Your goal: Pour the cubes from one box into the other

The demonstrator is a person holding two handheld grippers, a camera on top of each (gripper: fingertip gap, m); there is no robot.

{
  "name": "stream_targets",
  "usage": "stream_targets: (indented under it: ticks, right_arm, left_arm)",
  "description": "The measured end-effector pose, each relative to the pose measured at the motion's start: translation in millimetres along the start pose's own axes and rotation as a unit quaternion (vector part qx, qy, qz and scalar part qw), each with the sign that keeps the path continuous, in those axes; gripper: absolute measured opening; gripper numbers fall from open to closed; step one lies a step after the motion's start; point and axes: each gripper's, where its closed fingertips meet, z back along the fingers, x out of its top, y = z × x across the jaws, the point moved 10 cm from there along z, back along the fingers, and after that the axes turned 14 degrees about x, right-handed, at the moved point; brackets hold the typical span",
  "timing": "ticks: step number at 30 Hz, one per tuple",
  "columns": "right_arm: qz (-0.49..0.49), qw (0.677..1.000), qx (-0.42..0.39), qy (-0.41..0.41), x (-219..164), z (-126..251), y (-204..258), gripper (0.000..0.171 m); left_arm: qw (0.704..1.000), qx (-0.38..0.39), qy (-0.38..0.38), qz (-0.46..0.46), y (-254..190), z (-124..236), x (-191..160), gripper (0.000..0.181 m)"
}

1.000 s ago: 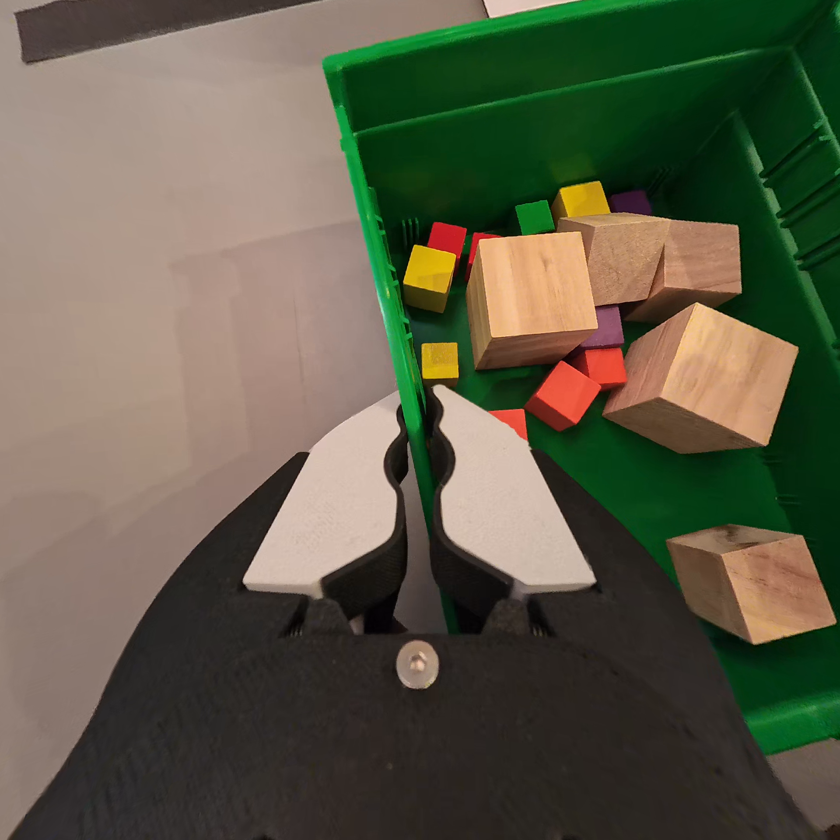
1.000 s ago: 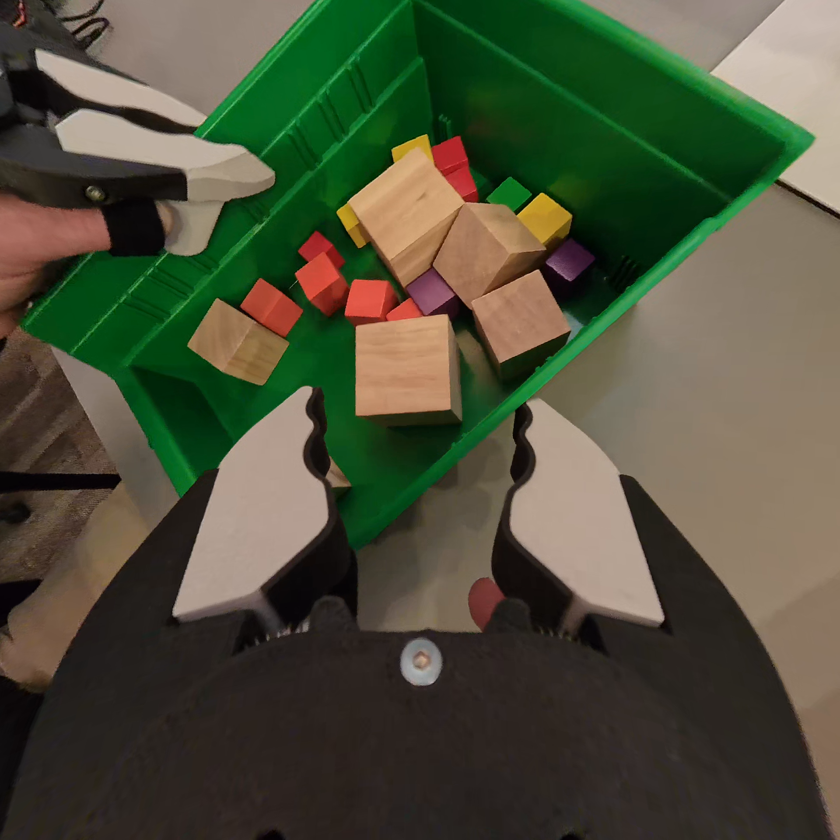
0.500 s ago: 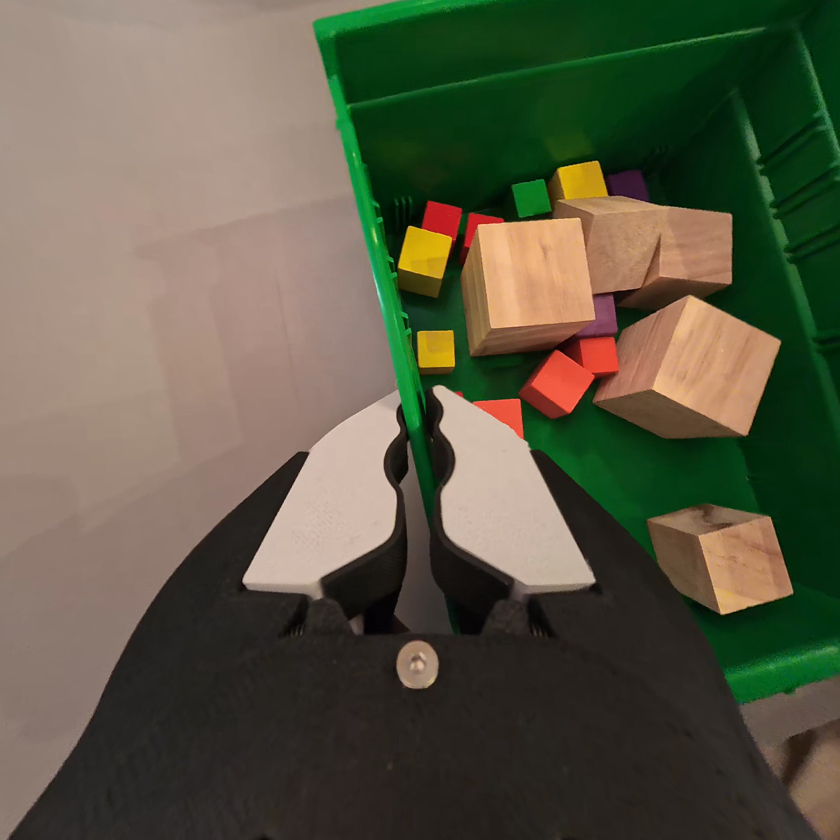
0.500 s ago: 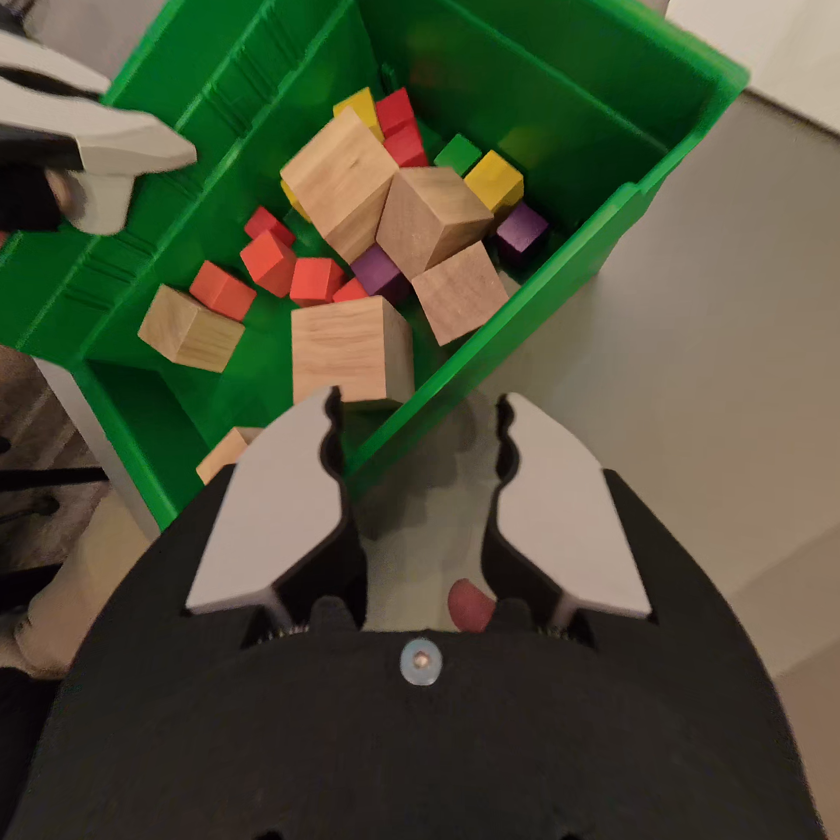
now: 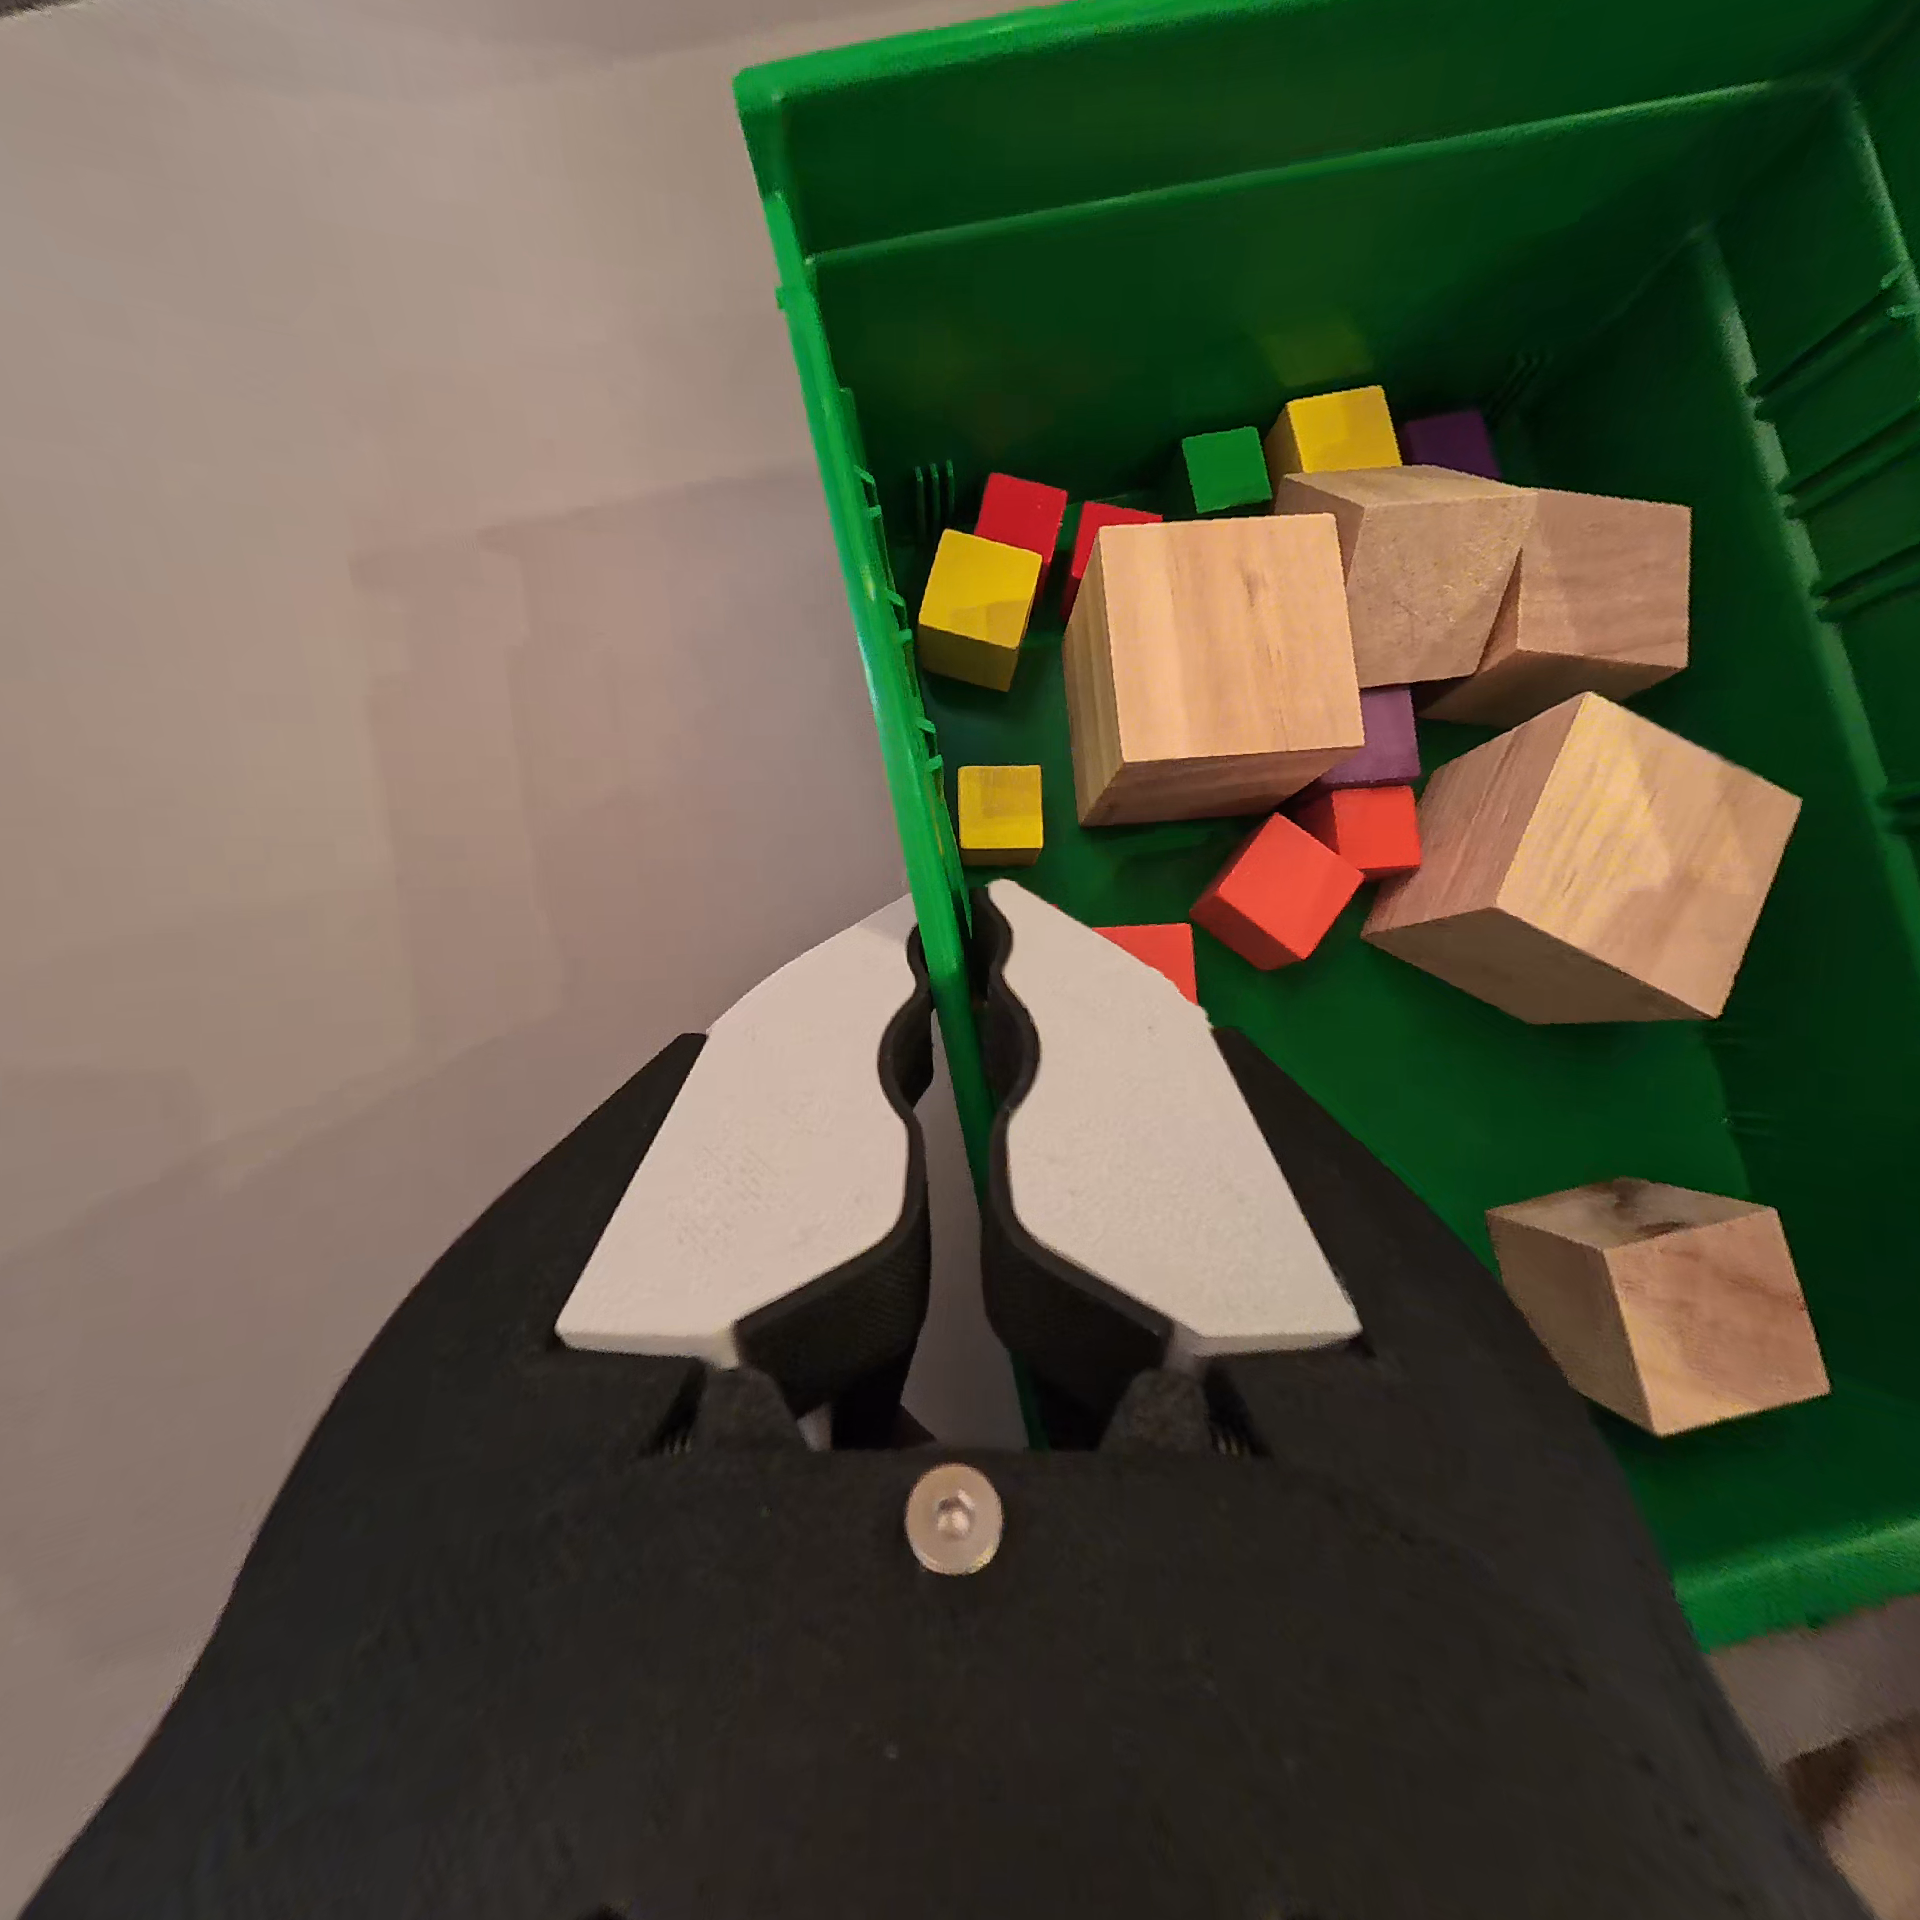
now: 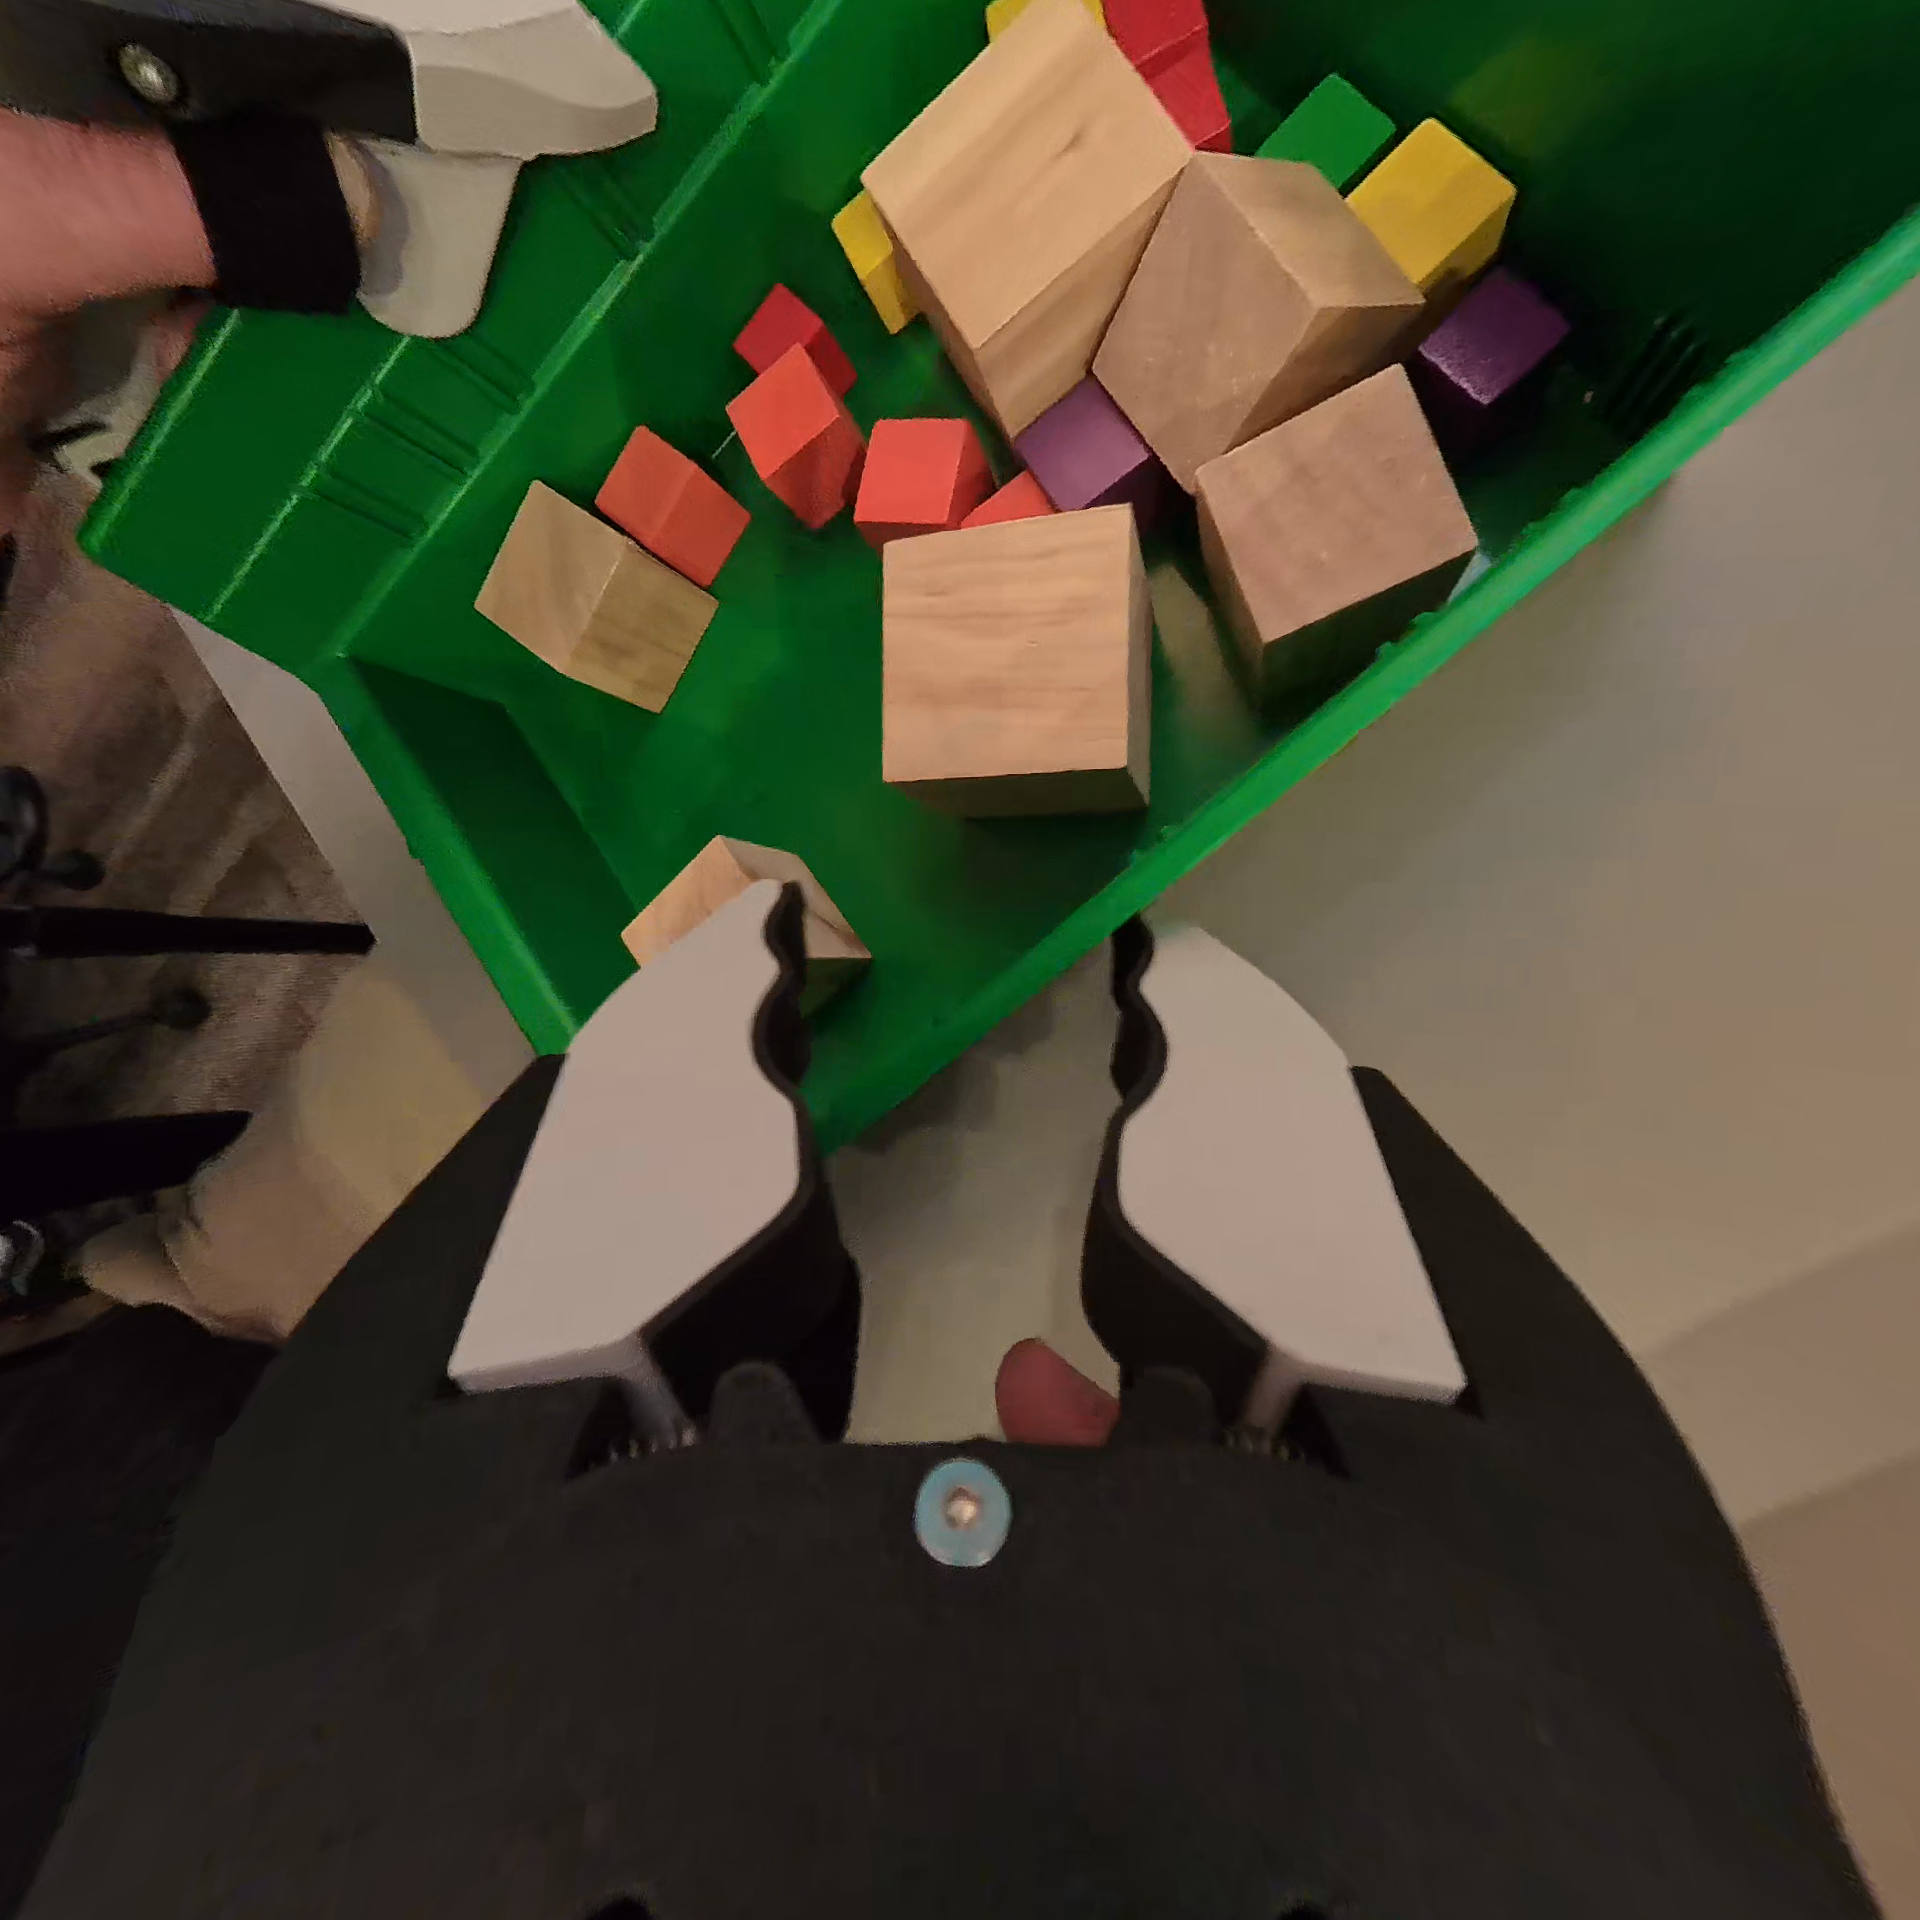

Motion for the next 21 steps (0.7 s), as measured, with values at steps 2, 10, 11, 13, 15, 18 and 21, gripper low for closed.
stream_targets:
  ticks: [2,10,11,13,15,18,21]
  right_arm:
    - [0.005,1.0,-0.015,0.019,2,2,0,0.047]
    - [0.037,0.996,-0.045,0.071,-5,0,20,0.071]
    - [0.039,0.996,-0.04,0.074,-8,0,24,0.075]
    - [0.037,0.996,-0.037,0.07,-14,-3,29,0.078]
    - [0.024,0.998,-0.01,0.053,-18,-7,31,0.07]
    - [0.018,0.999,-0.005,0.045,-20,-8,34,0.063]
    - [0.042,0.996,-0.023,0.077,-24,-12,46,0.074]
  left_arm:
    - [1.0,-0.016,0.006,-0.002,0,0,0,0.006]
    - [0.996,-0.08,0.036,-0.035,14,22,-10,0.035]
    - [0.995,-0.082,0.041,-0.044,13,26,-16,0.038]
    - [0.992,-0.091,0.056,-0.071,6,30,-33,0.04]
    - [0.991,-0.096,0.057,-0.074,0,29,-46,0.028]
    - [0.994,-0.056,0.055,-0.079,-1,27,-46,0.014]
    - [0.995,-0.02,0.046,-0.086,-4,25,-44,0.004]
